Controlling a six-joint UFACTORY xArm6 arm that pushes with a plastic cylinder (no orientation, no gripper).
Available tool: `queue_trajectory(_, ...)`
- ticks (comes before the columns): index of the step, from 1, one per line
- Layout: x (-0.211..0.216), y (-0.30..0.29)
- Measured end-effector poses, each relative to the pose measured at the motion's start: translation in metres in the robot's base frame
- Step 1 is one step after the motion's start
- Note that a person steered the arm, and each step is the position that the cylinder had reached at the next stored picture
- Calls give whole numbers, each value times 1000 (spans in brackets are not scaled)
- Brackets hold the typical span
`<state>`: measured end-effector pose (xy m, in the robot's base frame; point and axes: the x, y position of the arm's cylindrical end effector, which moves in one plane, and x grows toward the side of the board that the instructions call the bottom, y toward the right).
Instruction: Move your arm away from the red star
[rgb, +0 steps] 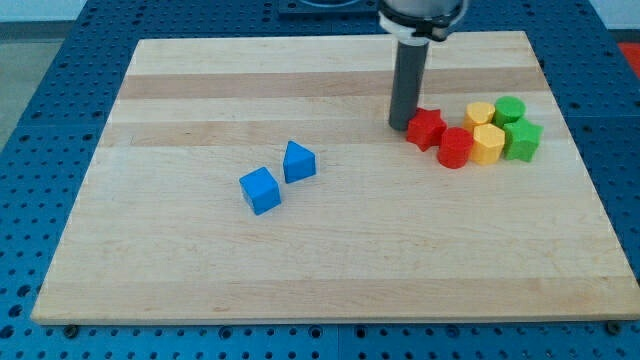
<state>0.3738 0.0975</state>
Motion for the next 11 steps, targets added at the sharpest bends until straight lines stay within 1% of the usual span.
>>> queue_trajectory(1,-9,13)
queue_trajectory(3,-20,12)
queue_trajectory(4,-20,-32)
queue_trajectory(5,1,-68)
queue_trajectory(7,86,-79)
queue_trajectory(8,128,-115)
queue_trajectory(9,161,-160)
queue_trajectory(10,167,-207)
queue_trajectory(11,161,-228)
